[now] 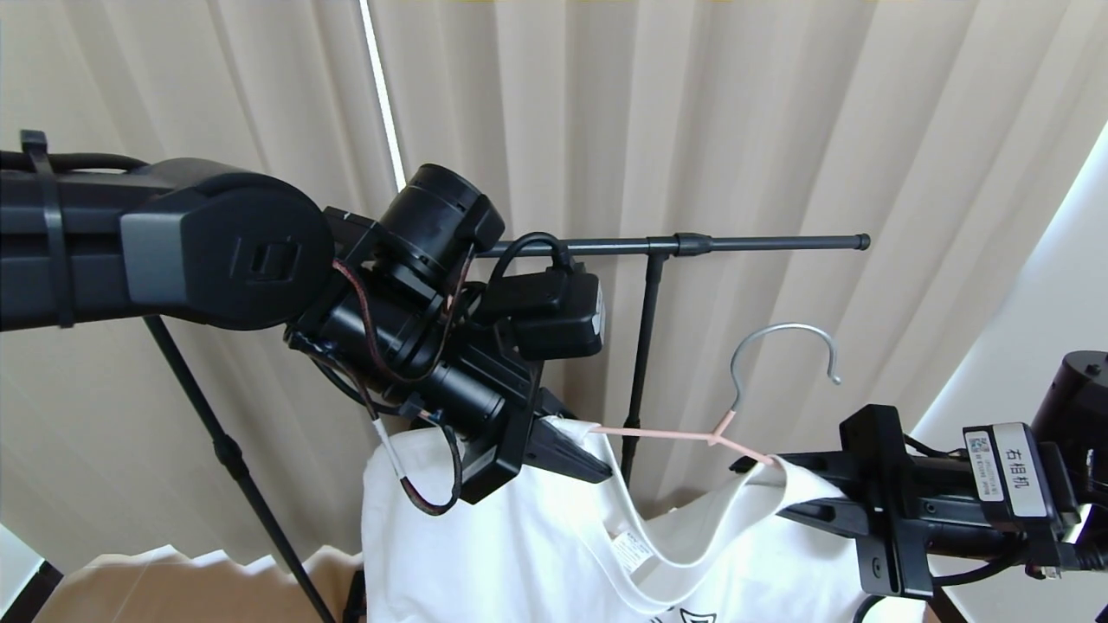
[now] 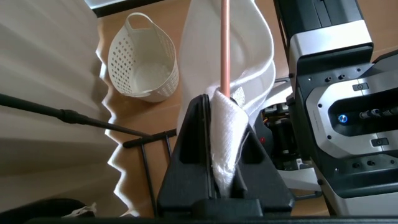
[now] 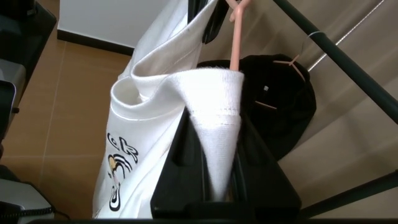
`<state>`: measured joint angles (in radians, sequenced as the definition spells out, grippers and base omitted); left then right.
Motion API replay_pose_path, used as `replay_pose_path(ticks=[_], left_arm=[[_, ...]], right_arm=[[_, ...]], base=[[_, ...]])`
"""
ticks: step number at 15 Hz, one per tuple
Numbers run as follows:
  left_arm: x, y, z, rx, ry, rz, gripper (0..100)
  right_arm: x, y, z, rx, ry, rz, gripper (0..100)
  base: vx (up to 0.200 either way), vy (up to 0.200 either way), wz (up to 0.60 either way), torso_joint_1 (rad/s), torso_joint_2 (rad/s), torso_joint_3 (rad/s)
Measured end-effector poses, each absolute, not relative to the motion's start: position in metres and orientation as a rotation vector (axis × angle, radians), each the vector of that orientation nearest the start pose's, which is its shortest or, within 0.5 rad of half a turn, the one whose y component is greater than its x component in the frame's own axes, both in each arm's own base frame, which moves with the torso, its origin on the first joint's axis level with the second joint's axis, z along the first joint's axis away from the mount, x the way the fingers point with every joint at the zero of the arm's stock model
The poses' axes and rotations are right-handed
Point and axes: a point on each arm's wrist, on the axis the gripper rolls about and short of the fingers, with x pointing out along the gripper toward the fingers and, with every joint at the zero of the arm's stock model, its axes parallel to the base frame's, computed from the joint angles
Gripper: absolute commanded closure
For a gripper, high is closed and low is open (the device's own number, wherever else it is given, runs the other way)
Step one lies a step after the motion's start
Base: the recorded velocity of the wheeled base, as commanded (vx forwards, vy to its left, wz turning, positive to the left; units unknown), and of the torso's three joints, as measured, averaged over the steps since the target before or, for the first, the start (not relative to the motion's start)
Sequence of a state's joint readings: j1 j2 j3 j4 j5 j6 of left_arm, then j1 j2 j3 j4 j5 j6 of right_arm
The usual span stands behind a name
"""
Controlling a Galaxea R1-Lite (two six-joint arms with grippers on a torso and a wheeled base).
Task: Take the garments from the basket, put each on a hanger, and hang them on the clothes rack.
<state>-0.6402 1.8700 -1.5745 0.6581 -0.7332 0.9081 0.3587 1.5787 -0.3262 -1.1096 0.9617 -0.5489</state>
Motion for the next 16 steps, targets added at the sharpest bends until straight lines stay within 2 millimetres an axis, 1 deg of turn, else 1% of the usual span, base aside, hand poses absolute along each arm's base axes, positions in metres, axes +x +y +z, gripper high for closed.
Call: replay_pose_path(ticks=[7,8,11,16], left_arm=[[0.259,-0.211,0.23,0.649,0.374,-1.616,100],[0.259,-0.211,0.231,0.648,0.373,-1.615,100],[0.261,-0.21,0.232,0.645,0.359,-1.604,100],[0.268,-0.197,0.239,0.623,0.354,-1.547,100]], right_arm=[[0.202,0.097,0.148,-0.379,-0.195,1.314,100],[0.202,0.097,0.148,-0.379,-0.195,1.314,0],[0.201,0.097,0.149,-0.381,-0.204,1.311,0],[0.204,0.089,0.152,-0.386,-0.208,1.275,0]], base=[[0.0,0.0,0.0,0.0,0.0,0.0],[0.0,0.0,0.0,0.0,0.0,0.0],[0.0,0.0,0.0,0.0,0.0,0.0],[0.0,0.0,0.0,0.0,0.0,0.0]])
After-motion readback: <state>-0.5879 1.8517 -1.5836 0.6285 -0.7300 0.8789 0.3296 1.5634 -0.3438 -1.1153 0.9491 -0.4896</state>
